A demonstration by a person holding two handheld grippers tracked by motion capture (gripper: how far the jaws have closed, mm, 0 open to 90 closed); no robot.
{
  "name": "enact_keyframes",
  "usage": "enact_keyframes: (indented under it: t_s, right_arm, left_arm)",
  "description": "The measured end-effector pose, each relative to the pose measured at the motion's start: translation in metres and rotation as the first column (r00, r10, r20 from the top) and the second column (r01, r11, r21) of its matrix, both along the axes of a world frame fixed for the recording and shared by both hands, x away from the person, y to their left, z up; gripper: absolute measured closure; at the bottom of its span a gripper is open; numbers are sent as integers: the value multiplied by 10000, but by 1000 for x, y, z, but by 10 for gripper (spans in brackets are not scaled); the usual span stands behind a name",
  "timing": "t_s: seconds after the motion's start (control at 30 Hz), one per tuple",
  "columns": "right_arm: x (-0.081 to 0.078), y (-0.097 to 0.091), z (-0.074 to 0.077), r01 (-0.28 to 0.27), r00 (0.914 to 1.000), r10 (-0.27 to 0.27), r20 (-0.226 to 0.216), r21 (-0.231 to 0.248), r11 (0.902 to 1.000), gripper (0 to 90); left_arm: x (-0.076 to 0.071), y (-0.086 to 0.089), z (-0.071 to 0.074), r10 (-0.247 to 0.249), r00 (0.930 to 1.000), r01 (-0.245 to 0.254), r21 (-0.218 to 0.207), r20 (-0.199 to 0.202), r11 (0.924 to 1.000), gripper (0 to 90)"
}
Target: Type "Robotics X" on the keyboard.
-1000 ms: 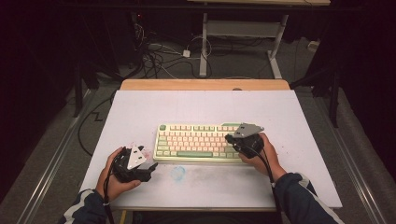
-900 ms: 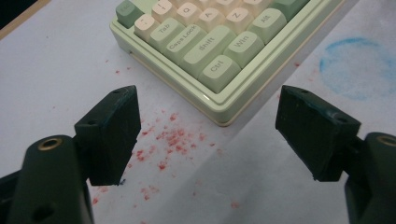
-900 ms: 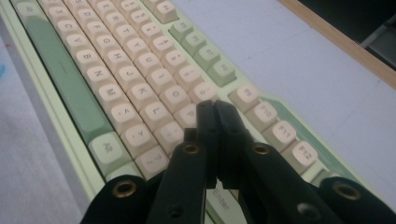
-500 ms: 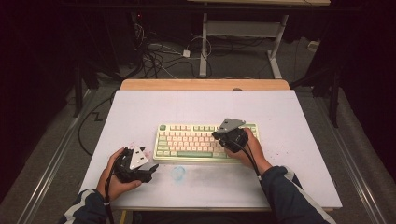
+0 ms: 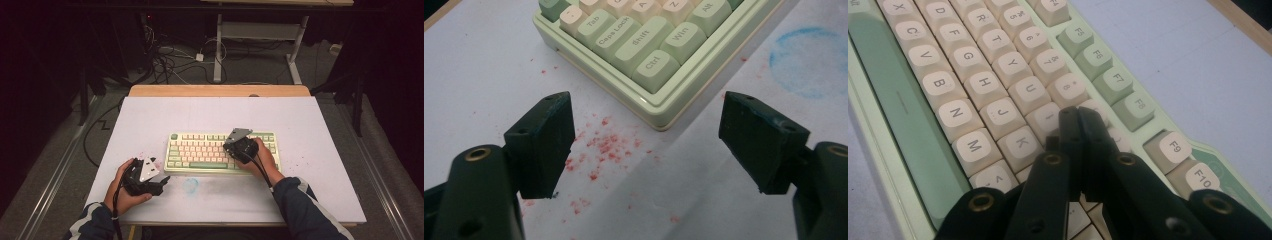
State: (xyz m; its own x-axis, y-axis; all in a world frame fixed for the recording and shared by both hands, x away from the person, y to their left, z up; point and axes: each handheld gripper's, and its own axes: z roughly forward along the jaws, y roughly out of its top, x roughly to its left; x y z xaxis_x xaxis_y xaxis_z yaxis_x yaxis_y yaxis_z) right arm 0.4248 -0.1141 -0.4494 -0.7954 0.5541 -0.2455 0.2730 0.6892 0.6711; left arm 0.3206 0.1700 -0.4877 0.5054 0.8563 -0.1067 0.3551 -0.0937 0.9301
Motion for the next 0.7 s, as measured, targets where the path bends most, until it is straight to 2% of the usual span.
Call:
enact_keyframes:
  t_s: [0.07,0.2,0.4,0.6,0.7]
  right_arm:
    - [-1,0,1,3,10000,-3,23,-26,10000,900]
    - [-2,-6,6,85,9999,-90,107,485,9988,894]
    - [-4,-14,13,197,9995,-217,220,891,9958,870]
    - [-10,-23,22,204,9986,-268,446,1388,9901,807]
    - [-12,-27,25,316,9974,-409,591,1504,9881,741]
  left_arm:
    - [0,0,0,6,10000,-6,43,-6,10000,210]
    - [0,1,0,37,10000,-37,-2,23,10000,211]
    - [0,0,0,17,10000,-17,47,-4,10000,214]
    - [0,0,-2,-45,10000,47,190,-88,9998,213]
    - [0,-1,-3,-56,9999,59,230,-117,9997,213]
